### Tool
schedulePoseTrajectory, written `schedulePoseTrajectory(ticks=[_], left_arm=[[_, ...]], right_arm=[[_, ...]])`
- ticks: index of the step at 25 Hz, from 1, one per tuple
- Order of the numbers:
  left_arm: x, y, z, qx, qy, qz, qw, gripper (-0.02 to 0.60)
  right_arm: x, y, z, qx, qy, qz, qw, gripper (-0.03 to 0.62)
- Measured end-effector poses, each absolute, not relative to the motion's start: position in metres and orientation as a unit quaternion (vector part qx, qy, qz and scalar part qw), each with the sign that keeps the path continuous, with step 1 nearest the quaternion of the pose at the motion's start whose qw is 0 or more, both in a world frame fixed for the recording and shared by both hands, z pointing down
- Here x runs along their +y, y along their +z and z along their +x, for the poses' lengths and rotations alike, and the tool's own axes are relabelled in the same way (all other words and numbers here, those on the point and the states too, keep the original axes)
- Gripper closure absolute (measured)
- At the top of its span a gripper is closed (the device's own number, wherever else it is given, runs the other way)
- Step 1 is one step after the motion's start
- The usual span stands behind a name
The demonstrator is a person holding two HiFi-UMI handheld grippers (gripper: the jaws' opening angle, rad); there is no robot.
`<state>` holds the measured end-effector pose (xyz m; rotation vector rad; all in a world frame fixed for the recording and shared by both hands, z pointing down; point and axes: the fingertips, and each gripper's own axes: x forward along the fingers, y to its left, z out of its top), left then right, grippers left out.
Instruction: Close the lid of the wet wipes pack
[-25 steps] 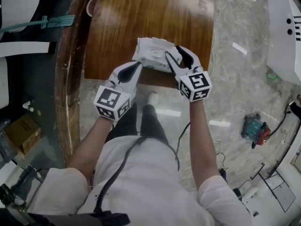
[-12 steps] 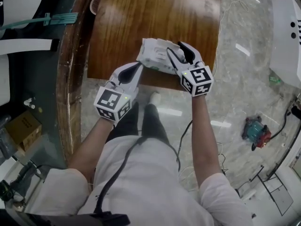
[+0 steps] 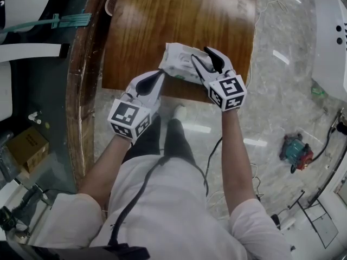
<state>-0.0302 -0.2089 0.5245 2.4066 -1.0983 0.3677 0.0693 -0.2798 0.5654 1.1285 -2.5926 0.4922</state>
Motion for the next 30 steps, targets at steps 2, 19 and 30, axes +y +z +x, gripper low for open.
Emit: schedulePoseTrajectory(ticks=[2,19,30], left_arm=[[-0.208,0.524,-0.03,-0.4,0.134,0.877,0.232,0.579],[-0.187,0.515,-0.032,-0.398,0.129,0.88,0.225,0.579],[-0.177,0.512,-0.038,-0.397,0.127,0.881,0.223,0.578]], right_arm=[[-0.278,0.565,0.07,-0.895,0.169,0.389,0.135,0.402],[-0.256,0.557,0.064,-0.898,0.157,0.386,0.144,0.401],[-0.244,0.558,0.059,-0.897,0.155,0.386,0.151,0.401]])
